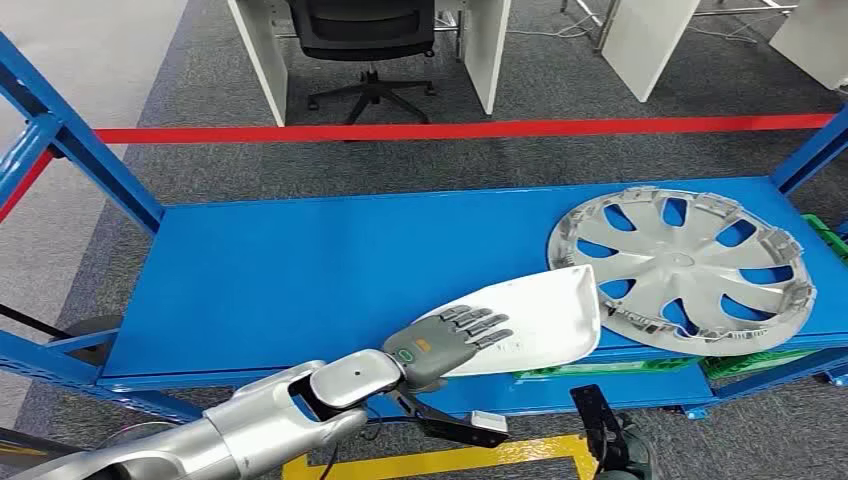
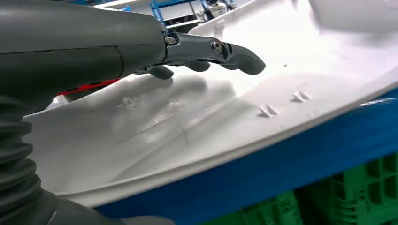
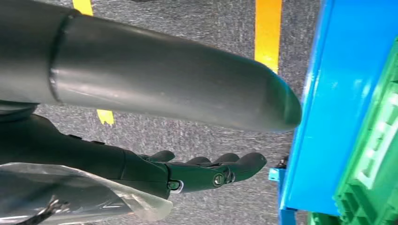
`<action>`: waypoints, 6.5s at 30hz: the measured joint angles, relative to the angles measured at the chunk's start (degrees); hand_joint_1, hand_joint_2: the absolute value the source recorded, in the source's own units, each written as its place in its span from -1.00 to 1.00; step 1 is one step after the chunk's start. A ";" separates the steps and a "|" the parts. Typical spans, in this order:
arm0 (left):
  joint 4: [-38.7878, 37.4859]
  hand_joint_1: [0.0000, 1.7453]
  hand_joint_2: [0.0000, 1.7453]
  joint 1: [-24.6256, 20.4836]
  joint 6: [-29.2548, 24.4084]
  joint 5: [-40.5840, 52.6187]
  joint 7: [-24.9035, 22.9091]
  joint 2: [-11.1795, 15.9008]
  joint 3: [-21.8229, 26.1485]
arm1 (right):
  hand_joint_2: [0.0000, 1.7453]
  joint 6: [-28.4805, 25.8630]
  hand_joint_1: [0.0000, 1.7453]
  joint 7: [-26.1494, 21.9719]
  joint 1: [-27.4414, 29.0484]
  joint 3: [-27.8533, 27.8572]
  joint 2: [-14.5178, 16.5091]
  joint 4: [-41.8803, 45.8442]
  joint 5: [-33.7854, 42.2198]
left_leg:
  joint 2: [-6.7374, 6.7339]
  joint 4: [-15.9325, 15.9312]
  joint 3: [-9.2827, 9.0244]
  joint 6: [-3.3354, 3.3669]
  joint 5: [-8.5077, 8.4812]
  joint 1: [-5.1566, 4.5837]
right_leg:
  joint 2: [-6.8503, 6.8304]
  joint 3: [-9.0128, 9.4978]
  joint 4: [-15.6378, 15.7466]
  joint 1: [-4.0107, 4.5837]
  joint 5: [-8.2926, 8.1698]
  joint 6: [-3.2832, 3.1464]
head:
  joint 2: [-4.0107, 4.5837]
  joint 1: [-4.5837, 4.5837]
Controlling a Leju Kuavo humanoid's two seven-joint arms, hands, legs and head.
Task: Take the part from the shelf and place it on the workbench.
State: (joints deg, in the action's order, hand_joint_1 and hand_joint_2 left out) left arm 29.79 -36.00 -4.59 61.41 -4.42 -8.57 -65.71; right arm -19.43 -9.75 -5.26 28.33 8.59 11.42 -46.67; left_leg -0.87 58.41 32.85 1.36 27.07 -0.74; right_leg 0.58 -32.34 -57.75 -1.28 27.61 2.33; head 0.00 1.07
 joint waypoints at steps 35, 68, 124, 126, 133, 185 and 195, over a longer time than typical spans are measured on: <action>-0.09 1.00 1.00 -2.91 0.21 0.43 2.56 -2.18 4.75 | -1.00 -0.91 -1.00 -1.24 -1.44 0.37 0.00 0.10 0.36 | 0.00 0.01 0.00 0.05 -0.03 0.00 | 0.01 -0.01 0.01 0.00 -0.06 0.00 | 0.00 -0.01; -0.54 1.00 1.00 -3.35 -0.87 0.54 2.67 -2.26 6.52 | -1.00 -1.18 -1.00 -1.73 -1.45 1.70 0.00 0.10 1.03 | 0.00 0.01 0.00 0.05 -0.04 0.00 | 0.01 0.01 0.00 0.00 -0.09 0.02 | 0.00 -0.02; 3.19 1.00 1.00 -0.15 -32.55 28.08 -13.15 3.85 9.87 | -1.00 -0.80 -1.00 -2.69 -0.30 2.08 0.44 0.10 0.88 | 0.00 0.01 0.01 0.05 -0.04 0.00 | 0.02 -0.02 0.00 0.00 -0.08 0.02 | 0.00 -0.01; 6.10 1.00 1.00 0.29 -33.76 28.14 -14.89 4.71 9.57 | -1.00 -0.85 -1.00 -2.93 -0.03 2.26 0.50 0.10 0.91 | 0.00 0.00 0.01 0.05 -0.04 0.00 | 0.01 -0.02 0.00 0.00 -0.08 0.02 | 0.00 -0.01; 24.36 1.00 1.00 4.27 -35.15 28.27 -17.38 9.30 9.76 | -1.00 -1.40 -1.00 -3.85 1.60 3.17 0.66 0.07 1.07 | 0.00 0.00 0.02 0.05 -0.04 0.00 | 0.02 -0.03 0.00 0.00 -0.07 0.01 | 0.00 -0.01; 63.66 1.00 1.00 41.65 -35.12 -13.44 41.45 -3.52 46.94 | -1.00 -7.80 -1.00 -5.26 3.39 8.86 2.94 -0.55 -8.26 | 1.07 -2.39 -5.46 0.83 2.39 0.15 | 0.06 -3.23 -0.29 -0.47 -2.99 0.86 | 0.00 0.05; 63.22 1.00 1.00 41.75 -35.08 -16.28 40.46 -2.63 44.64 | -1.00 -9.89 -1.00 -5.96 3.20 8.52 2.12 -0.56 -9.22 | -0.05 -0.66 1.89 1.39 -2.55 -0.09 | -0.63 2.63 -4.71 -0.19 2.99 1.22 | 0.00 0.45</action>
State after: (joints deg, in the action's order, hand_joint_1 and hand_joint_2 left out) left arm 93.01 5.75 -39.67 45.13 36.04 -11.20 -21.07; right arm -29.32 -15.70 -2.05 36.85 10.71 10.86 -55.89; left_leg -0.91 57.74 34.74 2.75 24.52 -0.83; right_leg -0.04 -29.72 -62.46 -1.47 30.59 3.55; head 0.00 1.52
